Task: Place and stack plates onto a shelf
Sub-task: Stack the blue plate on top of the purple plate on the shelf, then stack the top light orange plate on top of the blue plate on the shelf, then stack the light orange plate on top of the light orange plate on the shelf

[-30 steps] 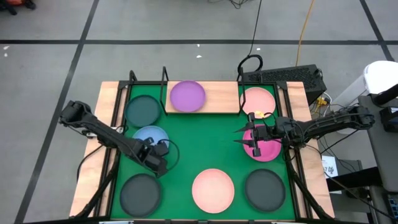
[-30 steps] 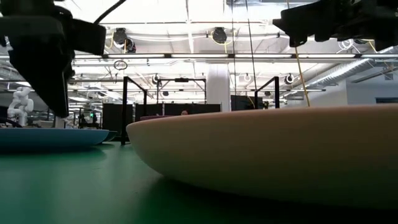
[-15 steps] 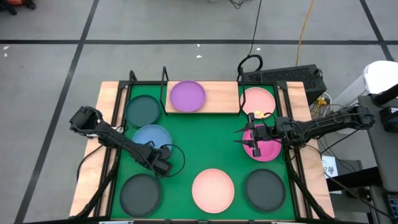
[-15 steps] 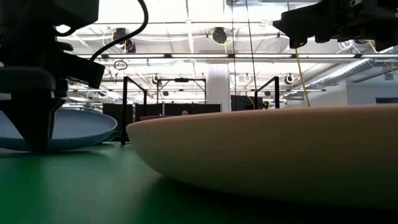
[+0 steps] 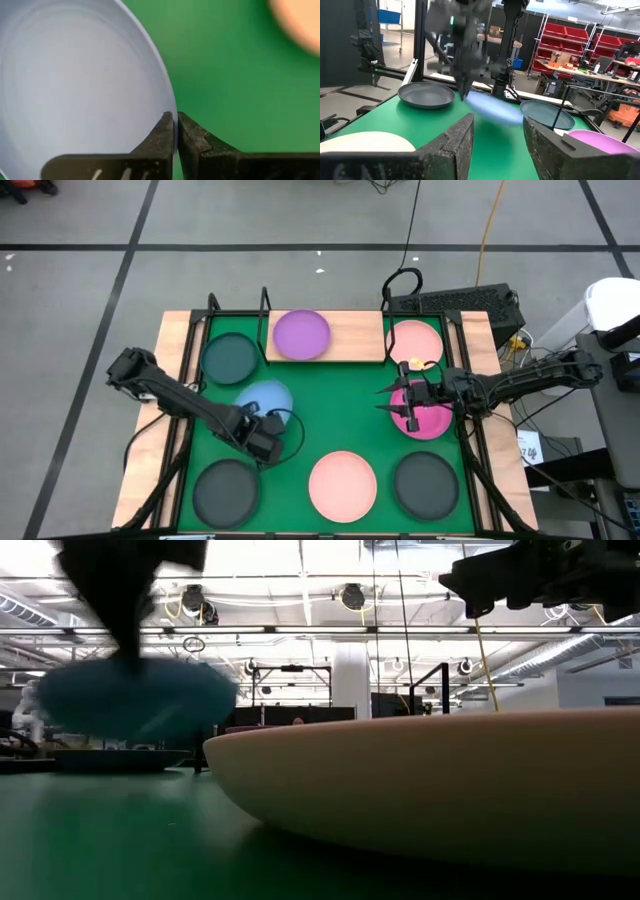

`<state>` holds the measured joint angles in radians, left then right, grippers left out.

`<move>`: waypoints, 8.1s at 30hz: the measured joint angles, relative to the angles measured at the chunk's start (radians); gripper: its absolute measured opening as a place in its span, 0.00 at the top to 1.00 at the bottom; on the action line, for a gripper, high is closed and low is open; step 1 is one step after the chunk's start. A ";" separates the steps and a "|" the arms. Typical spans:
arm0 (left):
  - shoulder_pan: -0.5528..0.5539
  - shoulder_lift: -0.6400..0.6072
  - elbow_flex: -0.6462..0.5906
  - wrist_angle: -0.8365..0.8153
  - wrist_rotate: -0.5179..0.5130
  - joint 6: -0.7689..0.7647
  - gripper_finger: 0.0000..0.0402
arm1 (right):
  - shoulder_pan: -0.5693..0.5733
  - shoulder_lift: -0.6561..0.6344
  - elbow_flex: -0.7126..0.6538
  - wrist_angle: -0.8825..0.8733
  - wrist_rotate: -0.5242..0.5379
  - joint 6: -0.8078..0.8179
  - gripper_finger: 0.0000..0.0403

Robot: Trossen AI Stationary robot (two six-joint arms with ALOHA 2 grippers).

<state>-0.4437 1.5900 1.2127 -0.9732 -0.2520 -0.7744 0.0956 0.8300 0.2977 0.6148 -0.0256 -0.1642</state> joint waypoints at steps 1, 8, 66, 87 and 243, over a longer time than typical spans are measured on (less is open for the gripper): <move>0.008 0.000 0.042 -0.006 -0.040 0.051 0.98 | 0.000 0.000 0.000 0.000 0.000 0.000 0.63; 0.141 -0.001 0.212 -0.067 -0.286 0.489 0.98 | 0.000 0.000 0.000 0.001 0.002 0.000 0.63; 0.671 0.061 0.300 0.206 0.001 1.013 0.88 | 0.000 -0.007 -0.001 -0.036 0.024 0.021 0.63; 0.418 -0.351 0.206 0.154 -0.014 0.663 0.57 | -0.006 -0.015 0.038 -0.299 0.177 0.143 0.63; 0.161 -0.659 -0.796 1.367 -0.467 0.585 0.57 | -0.373 1.063 1.113 -0.673 0.102 -0.265 0.62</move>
<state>-0.2829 0.9310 0.4171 0.3936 -0.7189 -0.1893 -0.2774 1.8934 1.4109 -0.0581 0.0763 -0.4291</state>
